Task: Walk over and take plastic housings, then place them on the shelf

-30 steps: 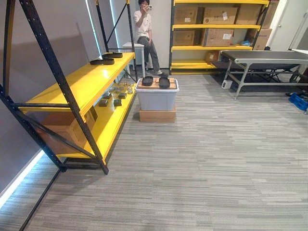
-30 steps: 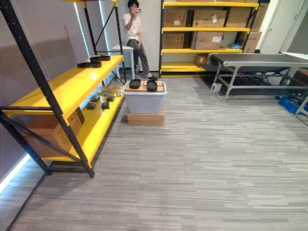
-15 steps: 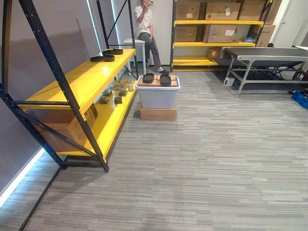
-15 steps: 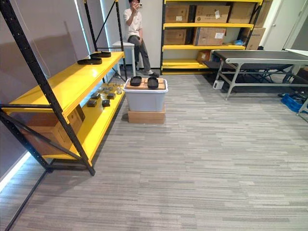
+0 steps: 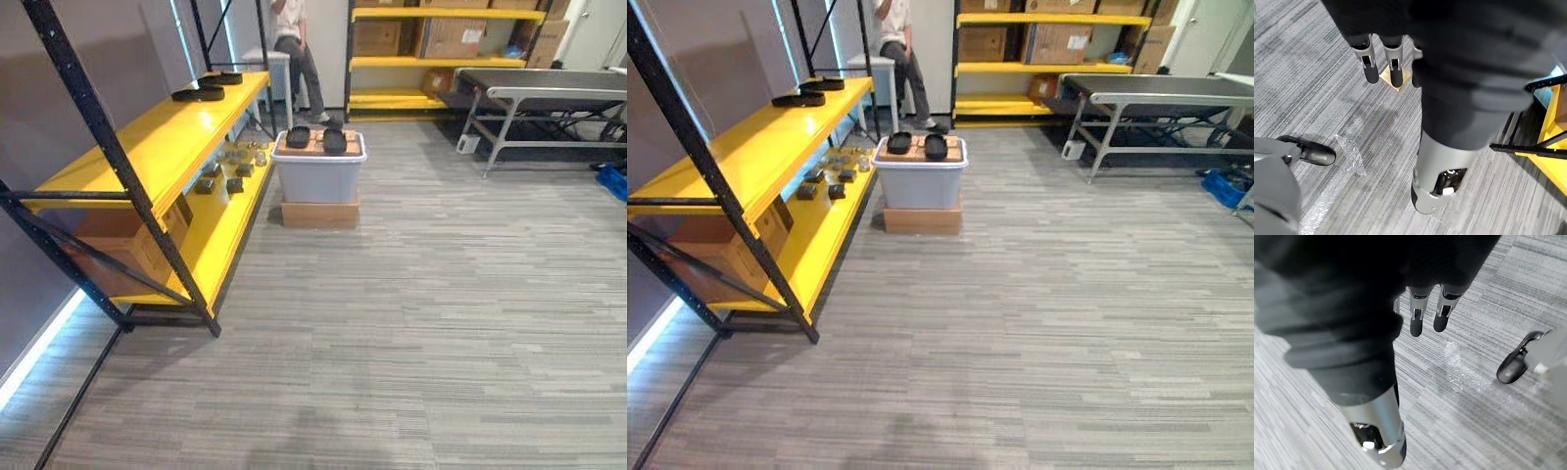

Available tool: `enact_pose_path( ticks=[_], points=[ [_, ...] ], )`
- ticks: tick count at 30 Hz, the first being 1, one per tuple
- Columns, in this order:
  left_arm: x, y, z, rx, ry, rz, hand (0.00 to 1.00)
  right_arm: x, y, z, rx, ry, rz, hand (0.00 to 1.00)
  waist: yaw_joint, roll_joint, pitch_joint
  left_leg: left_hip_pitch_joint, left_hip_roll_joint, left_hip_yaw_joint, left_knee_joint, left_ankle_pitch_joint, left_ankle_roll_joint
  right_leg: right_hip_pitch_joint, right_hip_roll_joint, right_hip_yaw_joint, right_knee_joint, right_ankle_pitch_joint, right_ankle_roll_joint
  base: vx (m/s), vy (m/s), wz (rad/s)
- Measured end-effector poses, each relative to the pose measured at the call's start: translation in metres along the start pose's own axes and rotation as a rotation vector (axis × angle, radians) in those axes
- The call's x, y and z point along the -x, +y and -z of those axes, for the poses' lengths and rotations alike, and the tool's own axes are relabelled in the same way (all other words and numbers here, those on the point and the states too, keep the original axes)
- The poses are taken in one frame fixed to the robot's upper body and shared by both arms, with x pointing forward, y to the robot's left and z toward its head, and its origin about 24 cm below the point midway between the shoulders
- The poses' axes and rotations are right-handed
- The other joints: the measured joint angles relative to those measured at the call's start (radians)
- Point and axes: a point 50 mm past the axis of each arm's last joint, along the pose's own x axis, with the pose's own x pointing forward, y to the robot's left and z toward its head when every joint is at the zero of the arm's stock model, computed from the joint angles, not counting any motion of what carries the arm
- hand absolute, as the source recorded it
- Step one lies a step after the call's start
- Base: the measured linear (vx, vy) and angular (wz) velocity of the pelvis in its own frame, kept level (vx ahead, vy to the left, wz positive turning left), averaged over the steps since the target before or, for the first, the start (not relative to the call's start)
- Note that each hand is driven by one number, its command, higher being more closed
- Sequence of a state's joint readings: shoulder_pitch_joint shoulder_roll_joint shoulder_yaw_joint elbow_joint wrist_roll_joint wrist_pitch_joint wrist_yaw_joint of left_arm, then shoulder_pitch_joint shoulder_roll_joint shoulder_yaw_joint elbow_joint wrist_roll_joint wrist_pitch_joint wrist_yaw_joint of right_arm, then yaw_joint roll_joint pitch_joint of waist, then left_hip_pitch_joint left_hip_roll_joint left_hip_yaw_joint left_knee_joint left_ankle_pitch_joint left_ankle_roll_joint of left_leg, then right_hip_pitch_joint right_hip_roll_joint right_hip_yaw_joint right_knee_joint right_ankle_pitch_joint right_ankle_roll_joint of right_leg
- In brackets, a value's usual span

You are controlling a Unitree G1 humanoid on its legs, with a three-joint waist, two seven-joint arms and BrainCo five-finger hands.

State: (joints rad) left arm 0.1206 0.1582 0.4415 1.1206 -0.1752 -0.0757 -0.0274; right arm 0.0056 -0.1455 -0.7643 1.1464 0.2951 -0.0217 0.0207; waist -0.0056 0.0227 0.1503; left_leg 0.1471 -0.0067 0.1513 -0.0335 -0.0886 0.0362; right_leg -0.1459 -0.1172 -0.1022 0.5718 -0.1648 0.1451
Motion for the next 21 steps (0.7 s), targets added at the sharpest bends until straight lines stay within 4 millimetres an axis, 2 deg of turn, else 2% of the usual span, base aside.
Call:
enact_pose_path(
  ticks=[1,3,4,6,7,8,9,10,11,12,13,14,15,16,17,18,19,20,21],
  points=[
    [0.0,0.002,-0.001,-0.016,-0.002,-0.003,0.0,0.0,0.001,0.004,0.026,0.012,-0.006,0.0,-0.002,-0.004,0.02,0.036,0.001,0.002,0.0,-0.017,0.011,-0.042,-0.021,-0.043,0.098,-0.02,-0.008,0.11,0.096,-0.1],
    [-0.001,0.002,-0.005,-0.027,-0.012,-0.001,0.0,0.001,0.003,0.007,0.055,0.022,-0.015,0.0,-0.005,0.001,0.019,0.049,0.007,0.0,0.001,-0.039,0.015,-0.092,-0.013,-0.056,0.077,-0.037,-0.01,0.13,0.047,0.0],
    [-0.003,-0.002,-0.012,-0.026,-0.029,0.009,0.0,0.001,0.005,0.01,0.076,0.03,-0.023,0.0,-0.014,0.002,0.02,0.048,0.014,-0.014,0.002,-0.049,0.016,-0.129,0.004,-0.058,0.002,-0.034,-0.014,0.2,-0.015,0.28],
    [-0.006,-0.011,-0.027,-0.016,-0.066,0.028,0.0,0.003,0.005,0.02,0.093,0.055,-0.027,0.0,-0.035,0.004,0.027,0.051,0.033,-0.049,-0.007,-0.06,0.013,-0.169,0.04,-0.074,-0.178,0.01,-0.055,0.3,-0.047,0.5],
    [-0.008,-0.017,-0.035,0.007,-0.087,0.037,0.0,0.005,0.001,0.027,0.09,0.075,-0.017,0.0,-0.042,0.002,0.027,0.062,0.045,-0.073,-0.012,-0.077,0.0,-0.182,0.062,-0.078,-0.319,0.072,-0.08,0.4,-0.116,0.64],
    [-0.009,-0.022,-0.041,0.033,-0.101,0.044,0.0,0.008,-0.009,0.035,0.083,0.094,0.007,0.0,-0.044,-0.005,0.029,0.086,0.047,-0.095,-0.014,-0.099,-0.017,-0.186,0.073,-0.07,-0.407,0.127,-0.088,0.55,-0.205,0.65],
    [-0.009,-0.023,-0.041,0.054,-0.104,0.042,0.0,0.01,-0.013,0.038,0.074,0.101,0.02,0.0,-0.046,-0.007,0.026,0.102,0.052,-0.103,-0.012,-0.116,-0.025,-0.19,0.074,-0.068,-0.414,0.139,-0.1,0.52,-0.226,0.83],
    [-0.007,-0.023,-0.036,0.108,-0.105,0.031,0.0,0.013,-0.025,0.045,0.075,0.117,0.048,0.0,-0.069,0.012,0.016,0.14,0.084,-0.135,-0.004,-0.15,-0.047,-0.183,0.091,-0.074,-0.357,0.187,-0.146,0.75,-0.348,0.83],
    [-0.006,-0.021,-0.032,0.152,-0.112,0.016,0.0,0.018,-0.032,0.056,0.066,0.143,0.065,0.0,-0.071,0.01,-0.007,0.123,0.106,-0.131,0.091,-0.17,-0.076,-0.177,0.103,-0.08,-0.31,0.205,-0.171,0.68,-0.317,0.71],
    [-0.005,-0.021,-0.03,0.173,-0.111,0.012,0.0,0.019,-0.029,0.059,0.057,0.146,0.059,0.0,-0.066,0.013,-0.007,0.088,0.121,-0.12,0.192,-0.179,-0.091,-0.162,0.111,-0.086,-0.303,0.186,-0.178,0.83,-0.359,0.37],
    [-0.004,-0.023,-0.026,0.227,-0.111,0.003,0.0,0.02,-0.023,0.062,0.035,0.136,0.042,0.0,-0.062,0.015,-0.004,-0.024,0.146,-0.103,0.482,-0.172,-0.099,-0.105,0.127,-0.1,-0.32,0.154,-0.205,0.56,-0.225,0.17],
    [-0.003,-0.024,-0.023,0.256,-0.109,-0.001,0.0,0.02,-0.021,0.062,0.031,0.128,0.035,0.0,-0.06,0.024,0.001,-0.09,0.172,-0.102,0.654,-0.133,-0.111,-0.068,0.144,-0.101,-0.334,0.139,-0.219,0.68,-0.24,-0.04],
    [-0.001,-0.025,-0.017,0.299,-0.1,-0.01,0.0,0.02,-0.016,0.06,0.031,0.112,0.019,0.0,-0.033,0.041,0.01,-0.2,0.222,-0.118,0.958,-0.074,-0.148,0.011,0.187,-0.085,-0.362,0.118,-0.247,0.66,-0.201,-0.44],
    [0.0,-0.023,-0.013,0.318,-0.094,-0.021,0.0,0.02,-0.007,0.059,0.044,0.103,-0.012,0.0,-0.008,0.04,0.018,-0.281,0.245,-0.125,1.163,-0.069,-0.154,0.098,0.22,-0.056,-0.403,0.103,-0.268,0.63,-0.17,-0.6],
    [0.001,-0.023,-0.012,0.318,-0.089,-0.022,0.0,0.02,-0.003,0.059,0.047,0.099,-0.025,0.0,0.0,0.036,0.021,-0.317,0.251,-0.122,1.22,-0.072,-0.15,0.142,0.229,-0.038,-0.426,0.099,-0.274,0.6,-0.117,-0.69],
    [0.002,-0.024,-0.007,0.326,-0.078,-0.022,0.0,0.02,0.002,0.057,0.046,0.086,-0.041,0.0,0.022,0.023,0.022,-0.384,0.253,-0.097,1.256,-0.074,-0.146,0.21,0.231,0.0,-0.468,0.088,-0.285,0.56,-0.069,-0.8],
    [0.004,-0.025,0.002,0.346,-0.059,-0.023,0.0,0.018,0.01,0.053,0.046,0.068,-0.06,0.0,0.039,0.014,0.02,-0.462,0.246,-0.063,1.24,-0.083,-0.131,0.26,0.228,0.057,-0.502,0.062,-0.281,0.56,-0.041,-0.91],
    [0.005,-0.026,0.007,0.343,-0.045,-0.022,0.0,0.017,0.014,0.05,0.045,0.062,-0.066,0.0,0.047,0.019,0.02,-0.498,0.246,-0.053,1.214,-0.092,-0.118,0.28,0.228,0.078,-0.514,0.054,-0.277,0.55,0.02,-1.09],
    [0.008,-0.026,0.016,0.329,-0.02,-0.019,0.0,0.015,0.02,0.045,0.042,0.052,-0.078,0.0,0.063,0.016,0.02,-0.55,0.235,-0.036,1.11,-0.115,-0.114,0.31,0.218,0.13,-0.521,0.029,-0.274,0.55,0.082,-1.06]
  ],
)
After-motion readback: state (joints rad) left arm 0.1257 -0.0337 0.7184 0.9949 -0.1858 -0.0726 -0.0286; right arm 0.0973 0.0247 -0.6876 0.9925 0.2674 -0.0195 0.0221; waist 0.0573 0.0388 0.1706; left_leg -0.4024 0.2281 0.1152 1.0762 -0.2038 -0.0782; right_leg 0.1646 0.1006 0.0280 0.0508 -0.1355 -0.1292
